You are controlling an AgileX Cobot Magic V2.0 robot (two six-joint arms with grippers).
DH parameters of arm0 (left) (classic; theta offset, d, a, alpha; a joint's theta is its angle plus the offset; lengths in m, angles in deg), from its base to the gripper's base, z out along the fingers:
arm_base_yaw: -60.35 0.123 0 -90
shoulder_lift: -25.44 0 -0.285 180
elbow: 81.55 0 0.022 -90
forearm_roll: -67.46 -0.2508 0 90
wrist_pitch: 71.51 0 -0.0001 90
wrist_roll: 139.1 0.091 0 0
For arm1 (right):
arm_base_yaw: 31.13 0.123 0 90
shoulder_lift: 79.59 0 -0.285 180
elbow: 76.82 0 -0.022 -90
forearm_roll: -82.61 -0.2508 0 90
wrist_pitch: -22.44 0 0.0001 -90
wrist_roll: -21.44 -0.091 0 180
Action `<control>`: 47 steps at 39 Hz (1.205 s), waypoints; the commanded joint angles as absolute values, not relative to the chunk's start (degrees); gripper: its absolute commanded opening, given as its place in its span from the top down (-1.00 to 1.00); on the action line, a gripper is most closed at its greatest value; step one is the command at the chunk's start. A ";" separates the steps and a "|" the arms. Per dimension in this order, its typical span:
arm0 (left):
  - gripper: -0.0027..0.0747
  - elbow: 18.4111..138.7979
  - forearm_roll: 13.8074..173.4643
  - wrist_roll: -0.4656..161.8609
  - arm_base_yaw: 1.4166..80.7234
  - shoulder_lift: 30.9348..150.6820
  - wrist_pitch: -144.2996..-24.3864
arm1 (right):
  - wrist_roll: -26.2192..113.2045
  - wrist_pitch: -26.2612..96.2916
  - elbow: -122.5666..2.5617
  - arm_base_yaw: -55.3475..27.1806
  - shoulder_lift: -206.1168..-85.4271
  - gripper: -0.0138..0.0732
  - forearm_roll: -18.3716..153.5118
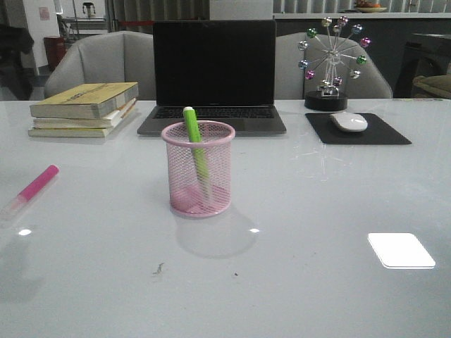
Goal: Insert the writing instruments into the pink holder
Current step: 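Lower the left gripper onto the pink marker and close on it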
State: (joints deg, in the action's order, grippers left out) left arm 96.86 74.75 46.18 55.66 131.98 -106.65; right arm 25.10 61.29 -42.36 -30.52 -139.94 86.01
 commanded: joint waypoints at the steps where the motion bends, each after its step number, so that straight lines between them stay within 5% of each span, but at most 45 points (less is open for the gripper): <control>1: -0.39 101.44 74.99 46.10 54.03 132.65 -106.33 | 25.25 57.67 -43.85 -30.86 -139.05 -0.58 86.53; 21: -0.14 103.47 71.70 46.10 52.96 142.16 -108.68 | 25.25 58.67 -43.85 -30.86 -139.05 -0.58 86.53; 47: -0.14 103.47 71.70 46.10 52.96 147.49 -108.17 | 25.31 58.98 -43.85 -30.86 -139.05 -0.58 86.58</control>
State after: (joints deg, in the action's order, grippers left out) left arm 101.70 71.66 46.21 53.16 150.01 -110.02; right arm 25.00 61.94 -42.36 -30.52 -139.94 86.01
